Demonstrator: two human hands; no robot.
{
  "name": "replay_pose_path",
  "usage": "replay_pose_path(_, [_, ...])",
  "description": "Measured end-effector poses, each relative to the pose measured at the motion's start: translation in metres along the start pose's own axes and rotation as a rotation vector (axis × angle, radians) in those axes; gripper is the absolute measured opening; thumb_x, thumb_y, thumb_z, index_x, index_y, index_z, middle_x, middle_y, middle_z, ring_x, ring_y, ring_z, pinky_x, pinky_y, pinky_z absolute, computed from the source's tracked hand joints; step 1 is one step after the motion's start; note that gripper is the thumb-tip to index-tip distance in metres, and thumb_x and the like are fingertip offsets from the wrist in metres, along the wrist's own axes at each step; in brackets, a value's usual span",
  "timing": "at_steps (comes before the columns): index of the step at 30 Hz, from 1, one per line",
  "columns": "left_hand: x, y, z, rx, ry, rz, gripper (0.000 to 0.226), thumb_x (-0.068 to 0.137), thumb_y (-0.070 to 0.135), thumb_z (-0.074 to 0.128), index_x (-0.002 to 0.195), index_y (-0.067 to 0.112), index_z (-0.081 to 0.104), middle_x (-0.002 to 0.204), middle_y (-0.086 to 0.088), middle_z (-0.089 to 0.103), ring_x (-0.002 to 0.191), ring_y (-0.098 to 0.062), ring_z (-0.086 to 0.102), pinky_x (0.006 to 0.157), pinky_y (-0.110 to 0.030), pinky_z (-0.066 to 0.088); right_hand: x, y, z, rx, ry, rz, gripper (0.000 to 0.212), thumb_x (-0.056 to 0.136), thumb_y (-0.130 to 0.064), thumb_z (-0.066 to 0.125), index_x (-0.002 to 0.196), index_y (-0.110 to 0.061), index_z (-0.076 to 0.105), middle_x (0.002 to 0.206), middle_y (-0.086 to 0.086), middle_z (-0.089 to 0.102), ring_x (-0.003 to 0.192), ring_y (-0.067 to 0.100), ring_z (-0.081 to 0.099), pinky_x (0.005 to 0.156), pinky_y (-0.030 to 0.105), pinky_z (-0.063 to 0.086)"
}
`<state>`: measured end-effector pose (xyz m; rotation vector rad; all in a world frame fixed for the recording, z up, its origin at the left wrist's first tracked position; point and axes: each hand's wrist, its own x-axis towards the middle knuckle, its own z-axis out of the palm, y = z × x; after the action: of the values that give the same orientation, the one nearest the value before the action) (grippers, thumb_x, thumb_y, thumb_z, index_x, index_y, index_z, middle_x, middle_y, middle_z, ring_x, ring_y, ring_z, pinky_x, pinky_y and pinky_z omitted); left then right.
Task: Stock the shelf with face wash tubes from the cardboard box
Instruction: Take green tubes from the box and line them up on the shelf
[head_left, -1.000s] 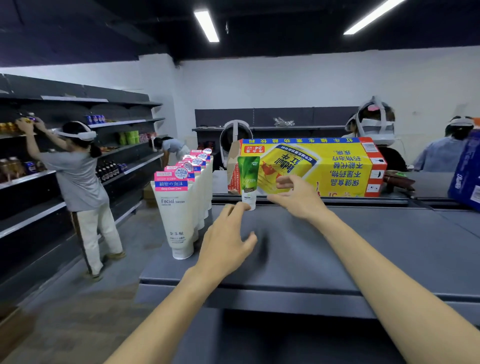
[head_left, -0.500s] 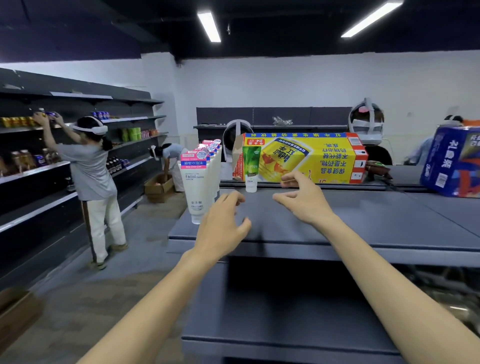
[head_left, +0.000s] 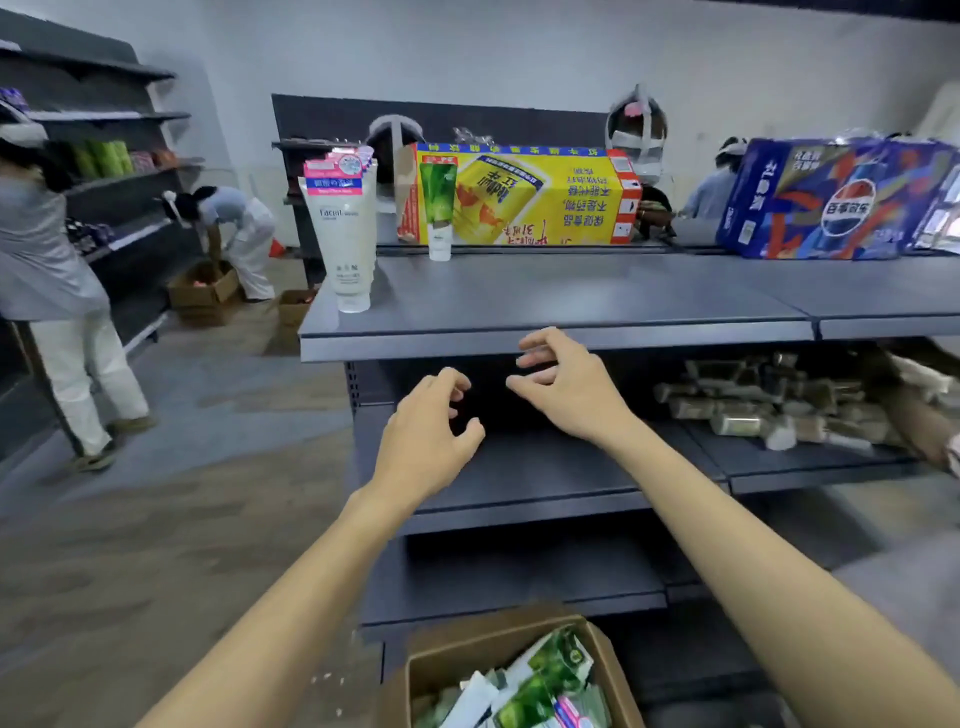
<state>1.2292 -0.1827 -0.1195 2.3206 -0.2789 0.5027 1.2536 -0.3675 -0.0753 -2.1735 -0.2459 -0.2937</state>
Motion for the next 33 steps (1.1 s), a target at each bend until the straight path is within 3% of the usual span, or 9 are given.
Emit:
replay_pose_path(4, [-0.04, -0.013, 0.032, 0.004, -0.096, -0.03, 0.033, 0.085, 0.028, 0.065, 0.116, 0.023, 0.055, 0.109, 0.008, 0.059, 0.09, -0.011, 0.061, 0.082, -0.037, 0.053, -0.046, 0.041, 0.02, -0.016, -0.085, 0.122, 0.036, 0.086, -0.027, 0.074, 0.119, -0.023, 0.057, 0.109, -0.007, 0.065, 0.082, 0.004, 0.068, 0.056, 0.012, 0.051])
replay_pose_path(9, [-0.09, -0.041, 0.081, -0.029, -0.256, -0.147, 0.031, 0.085, 0.026, 0.066, 0.114, 0.021, 0.055, 0.108, 0.006, 0.061, 0.086, -0.014, 0.064, 0.083, -0.04, 0.053, -0.104, 0.113, 0.058, -0.054, -0.203, 0.284, 0.039, 0.089, -0.027, 0.072, 0.123, -0.019, 0.054, 0.113, -0.003, 0.065, 0.086, 0.007, 0.065, 0.062, 0.014, 0.047])
replay_pose_path(12, [-0.113, -0.056, 0.104, -0.083, -0.302, -0.276, 0.029, 0.082, 0.025, 0.067, 0.108, 0.023, 0.056, 0.103, 0.007, 0.062, 0.08, -0.014, 0.065, 0.083, -0.039, 0.055, -0.133, 0.154, 0.078, -0.059, -0.238, 0.39, 0.038, 0.086, -0.023, 0.074, 0.119, -0.015, 0.057, 0.108, 0.002, 0.067, 0.073, 0.002, 0.062, 0.054, 0.005, 0.042])
replay_pose_path(15, [-0.134, -0.069, 0.122, -0.095, -0.35, -0.367, 0.03, 0.081, 0.023, 0.07, 0.108, 0.02, 0.057, 0.103, 0.003, 0.064, 0.078, -0.016, 0.067, 0.082, -0.037, 0.054, -0.157, 0.187, 0.09, -0.071, -0.3, 0.465, 0.039, 0.085, -0.024, 0.075, 0.119, -0.016, 0.056, 0.106, 0.001, 0.068, 0.077, 0.008, 0.065, 0.062, 0.005, 0.043])
replay_pose_path(18, [-0.154, -0.081, 0.141, -0.102, -0.407, -0.441, 0.031, 0.08, 0.02, 0.07, 0.108, 0.019, 0.057, 0.104, 0.001, 0.065, 0.08, -0.018, 0.067, 0.083, -0.036, 0.054, -0.176, 0.219, 0.103, -0.087, -0.353, 0.551, 0.037, 0.085, -0.03, 0.075, 0.115, -0.022, 0.055, 0.096, -0.01, 0.066, 0.088, 0.012, 0.066, 0.081, 0.024, 0.052])
replay_pose_path(21, [-0.174, -0.091, 0.161, -0.104, -0.467, -0.522, 0.029, 0.08, 0.02, 0.071, 0.105, 0.02, 0.057, 0.101, 0.0, 0.066, 0.079, -0.018, 0.066, 0.081, -0.035, 0.054, -0.191, 0.245, 0.12, -0.059, -0.372, 0.637, 0.032, 0.083, -0.026, 0.076, 0.106, -0.026, 0.054, 0.087, -0.014, 0.06, 0.091, 0.016, 0.063, 0.075, 0.019, 0.052])
replay_pose_path(23, [-0.187, -0.098, 0.174, -0.133, -0.49, -0.589, 0.029, 0.08, 0.02, 0.072, 0.105, 0.019, 0.057, 0.099, -0.001, 0.065, 0.077, -0.019, 0.063, 0.08, -0.036, 0.055, -0.2, 0.261, 0.133, -0.028, -0.443, 0.731, 0.036, 0.084, -0.021, 0.076, 0.113, -0.02, 0.054, 0.095, -0.005, 0.061, 0.095, 0.022, 0.063, 0.073, 0.023, 0.05])
replay_pose_path(27, [-0.209, -0.106, 0.193, -0.129, -0.489, -0.741, 0.028, 0.08, 0.015, 0.072, 0.105, 0.015, 0.061, 0.094, 0.0, 0.064, 0.082, -0.02, 0.063, 0.081, -0.029, 0.051, -0.221, 0.284, 0.158, -0.056, -0.578, 0.879, 0.066, 0.086, -0.025, 0.075, 0.14, -0.007, 0.041, 0.134, 0.012, 0.056, 0.121, 0.026, 0.056, 0.089, 0.026, 0.045])
replay_pose_path(33, [-0.237, -0.113, 0.207, -0.1, -0.498, -0.843, 0.028, 0.08, 0.015, 0.074, 0.104, 0.018, 0.062, 0.092, 0.003, 0.065, 0.086, -0.022, 0.067, 0.084, -0.031, 0.051, -0.23, 0.305, 0.187, -0.035, -0.45, 1.057, 0.059, 0.088, -0.027, 0.072, 0.134, -0.006, 0.043, 0.131, 0.015, 0.055, 0.128, 0.033, 0.049, 0.095, 0.028, 0.043])
